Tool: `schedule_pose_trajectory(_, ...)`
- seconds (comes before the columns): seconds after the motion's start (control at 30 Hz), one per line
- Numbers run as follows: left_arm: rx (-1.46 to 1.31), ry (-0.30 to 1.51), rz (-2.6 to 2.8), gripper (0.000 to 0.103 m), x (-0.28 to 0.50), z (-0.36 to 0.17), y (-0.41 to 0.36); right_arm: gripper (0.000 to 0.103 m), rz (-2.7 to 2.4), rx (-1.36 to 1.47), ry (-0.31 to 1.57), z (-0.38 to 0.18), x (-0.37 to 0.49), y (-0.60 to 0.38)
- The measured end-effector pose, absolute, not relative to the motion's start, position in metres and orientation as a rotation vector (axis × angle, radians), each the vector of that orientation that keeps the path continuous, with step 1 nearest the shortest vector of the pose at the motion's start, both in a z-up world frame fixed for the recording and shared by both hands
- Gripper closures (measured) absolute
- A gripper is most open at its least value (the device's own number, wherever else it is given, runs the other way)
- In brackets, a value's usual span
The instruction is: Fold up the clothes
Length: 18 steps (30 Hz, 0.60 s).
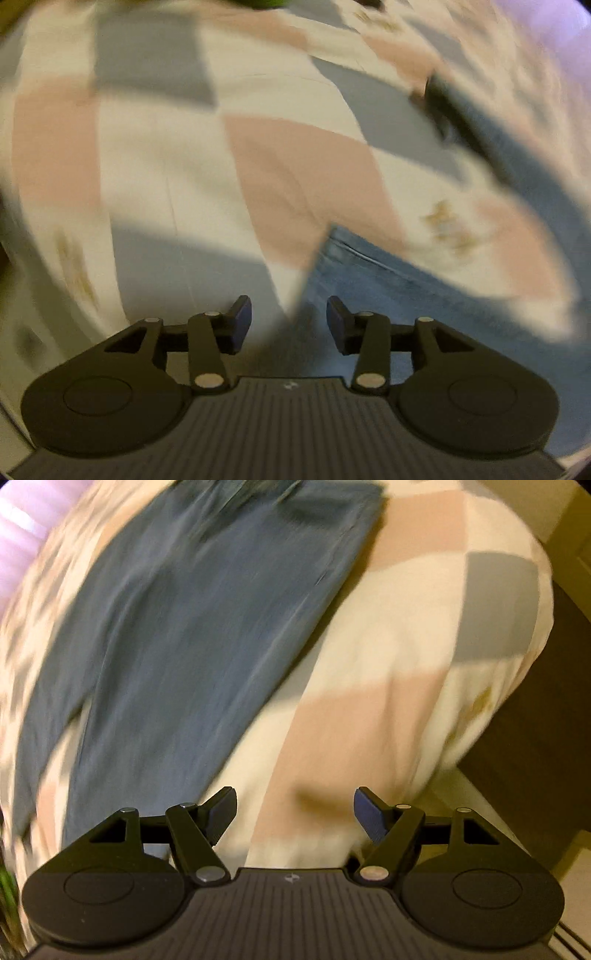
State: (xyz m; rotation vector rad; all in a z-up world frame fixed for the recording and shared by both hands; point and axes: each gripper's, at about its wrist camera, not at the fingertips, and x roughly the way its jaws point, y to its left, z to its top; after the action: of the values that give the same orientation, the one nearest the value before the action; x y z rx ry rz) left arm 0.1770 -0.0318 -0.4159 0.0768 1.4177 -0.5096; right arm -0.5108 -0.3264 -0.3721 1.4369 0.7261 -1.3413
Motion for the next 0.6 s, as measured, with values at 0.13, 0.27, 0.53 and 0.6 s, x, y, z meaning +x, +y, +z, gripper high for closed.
schedule_pose_trajectory(0.13, -0.282, 1.533, -0.503, 0.051, 0.141, -0.424, -0.003, 0.03, -1.404, 1.45, 0.619, -0.393, -0.552, -0.366)
schedule_pose_trajectory(0.27, -0.395, 1.556, -0.411, 0.056, 0.113, -0.456, 0.006, 0.03, -1.42, 1.482, 0.461, -0.414, -0.579, -0.395)
schedule_pose_trajectory(0.53, -0.488, 1.482, -0.275, 0.057, 0.101, -0.485, 0.01, 0.03, -1.438, 1.532, 0.213, -0.437, -0.617, -0.422)
schedule_pose_trajectory(0.6, -0.458, 1.455, -0.311, 0.08, 0.101, -0.484, 0.004, 0.031, -1.428, 1.532, 0.166, -0.444, -0.628, -0.432)
